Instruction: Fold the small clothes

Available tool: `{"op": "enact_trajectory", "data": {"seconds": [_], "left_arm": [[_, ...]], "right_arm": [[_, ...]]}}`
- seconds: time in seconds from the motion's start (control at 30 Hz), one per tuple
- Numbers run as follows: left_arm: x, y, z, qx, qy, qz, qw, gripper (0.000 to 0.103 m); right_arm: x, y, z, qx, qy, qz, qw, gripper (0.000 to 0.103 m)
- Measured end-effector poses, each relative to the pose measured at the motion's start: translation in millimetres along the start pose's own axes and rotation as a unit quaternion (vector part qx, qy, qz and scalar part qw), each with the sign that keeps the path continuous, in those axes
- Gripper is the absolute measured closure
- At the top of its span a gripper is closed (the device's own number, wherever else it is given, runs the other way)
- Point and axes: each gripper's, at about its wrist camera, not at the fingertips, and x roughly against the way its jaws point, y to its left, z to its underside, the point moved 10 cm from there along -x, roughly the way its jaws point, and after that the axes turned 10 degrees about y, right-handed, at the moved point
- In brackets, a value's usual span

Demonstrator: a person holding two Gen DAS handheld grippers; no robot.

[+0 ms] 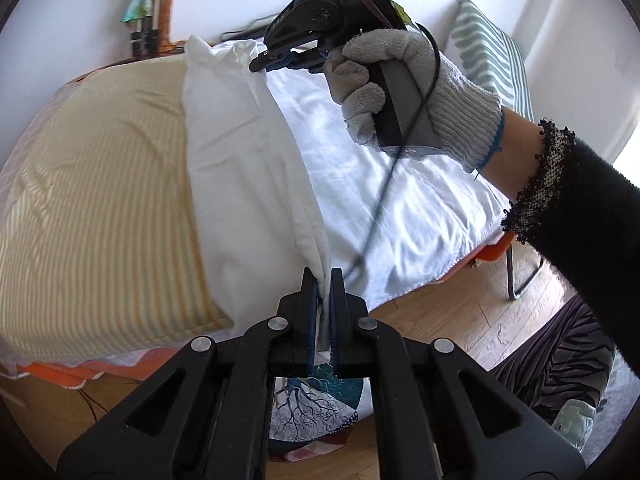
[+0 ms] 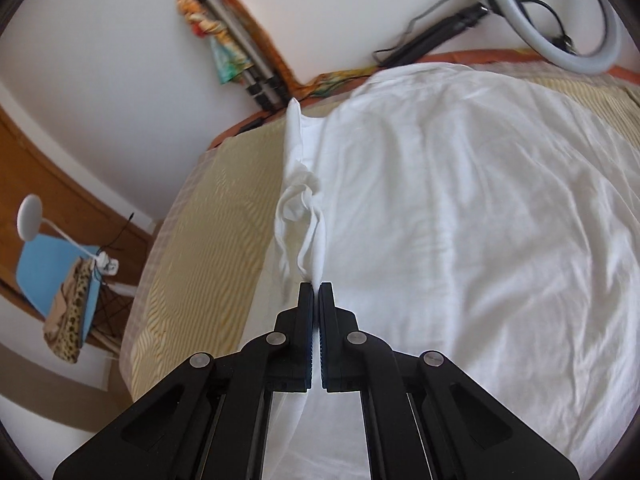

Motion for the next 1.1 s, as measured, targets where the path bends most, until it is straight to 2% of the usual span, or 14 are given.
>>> {"op": "enact_trajectory", "data": {"seconds": [0.17,0.37,0.43,0.57,0.67,0.77,0.87,0.97,1.1], "left_arm": [[-12.7,-11.5,-0.9,-0.005,0.017,0.009,0.9998,0.1],[-19.4,-21.6,2.0,-0.014,0.028,0.024,0.9992,0.098],[-16.9,-25.8,3.1,-0.024,0.027,0.027,0.999,0.09],[-10.1,-32.1,17.6,-0.027,0.04,0.059,0.9971,0.089],[10.7,-23.6,21.5,-0.014,0.023,0.075,0.9968,0.089],[25.2,-3.3,17.9,0.007,-0.001,0.062,0.998,0.089],[26.2,31.1,10.3,0.052,-0.011,0.036,0.9979,0.089],[16.3,52.1,4.7,0.085,-0.003,0.034,0.9958,0.089],[0.0,49.6,4.7,0.078,0.01,0.03,0.9964,0.089]], "right_arm": [[2.0,-23.9,-1.8,-0.019,-0.001,0.024,1.0,0.102],[-3.3,-40.7,0.1,-0.024,0.023,0.039,0.999,0.098],[5.4,-50.0,3.3,-0.024,0.02,0.039,0.999,0.096],[32.8,-58.4,10.6,-0.019,0.002,0.058,0.998,0.091],[56.3,-57.3,27.8,-0.014,-0.004,0.05,0.999,0.091],[81.5,-48.2,52.0,0.014,-0.015,0.05,0.999,0.091],[98.8,-39.3,78.0,0.032,-0.022,0.041,0.998,0.091],[102.3,-27.9,102.7,0.043,-0.018,0.022,0.999,0.091],[87.2,-5.5,129.8,0.065,0.008,0.002,0.998,0.091]]}}
